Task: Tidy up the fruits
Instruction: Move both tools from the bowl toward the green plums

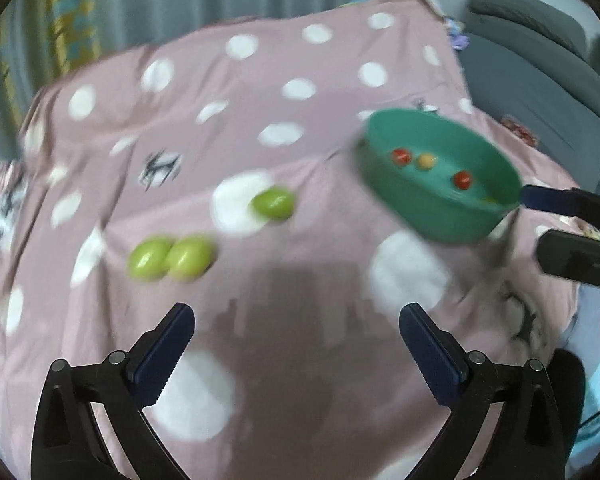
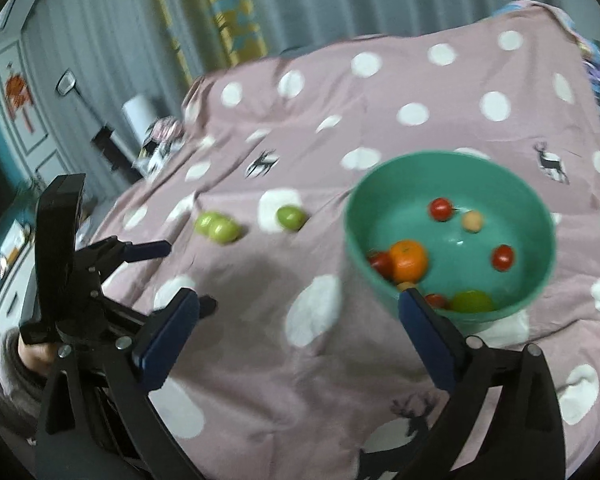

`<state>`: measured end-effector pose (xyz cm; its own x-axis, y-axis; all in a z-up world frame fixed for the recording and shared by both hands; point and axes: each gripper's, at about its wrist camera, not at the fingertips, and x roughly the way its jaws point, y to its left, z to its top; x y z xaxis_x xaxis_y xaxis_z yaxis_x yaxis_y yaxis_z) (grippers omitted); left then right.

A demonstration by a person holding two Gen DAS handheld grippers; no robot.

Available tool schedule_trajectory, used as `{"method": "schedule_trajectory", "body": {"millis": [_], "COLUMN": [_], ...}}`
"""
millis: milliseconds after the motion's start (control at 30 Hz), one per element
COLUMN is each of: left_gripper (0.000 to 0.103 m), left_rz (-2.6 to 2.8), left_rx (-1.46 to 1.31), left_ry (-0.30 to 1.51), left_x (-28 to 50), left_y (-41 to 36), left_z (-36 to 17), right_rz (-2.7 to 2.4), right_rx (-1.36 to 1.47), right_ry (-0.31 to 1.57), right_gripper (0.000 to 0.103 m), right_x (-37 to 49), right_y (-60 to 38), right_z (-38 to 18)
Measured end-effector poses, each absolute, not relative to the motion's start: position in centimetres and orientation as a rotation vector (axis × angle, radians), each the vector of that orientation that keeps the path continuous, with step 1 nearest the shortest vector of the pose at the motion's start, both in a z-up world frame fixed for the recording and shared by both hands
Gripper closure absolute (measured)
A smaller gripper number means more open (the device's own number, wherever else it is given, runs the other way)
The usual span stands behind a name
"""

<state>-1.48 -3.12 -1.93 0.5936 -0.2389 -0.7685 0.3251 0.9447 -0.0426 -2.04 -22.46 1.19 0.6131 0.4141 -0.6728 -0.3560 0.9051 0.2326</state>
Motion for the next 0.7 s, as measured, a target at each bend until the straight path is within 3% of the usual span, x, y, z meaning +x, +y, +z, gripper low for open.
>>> {"method": "schedule_trajectory", "body": {"millis": [333,700], "left_gripper": [0.002,0.002], "left_rz": [-0.277,-0.303], "left_rx": [-0.204,-0.178], "left_ry": [0.917,0.803], "left_x": [-3.8,-2.7], "left_y": [6.7,8.2], "left_z": [-4.2,-2.8], "right_rz": [0.519,0.521], "right_rx": [0.013,-0.019], "right_ry": [0.893,0.947], "right_gripper": [0.002,0.003], "right_x": [-0.7,2.0], "right_y": [-17.7,-13.1], "right_z": [-0.9,-2.0]}}
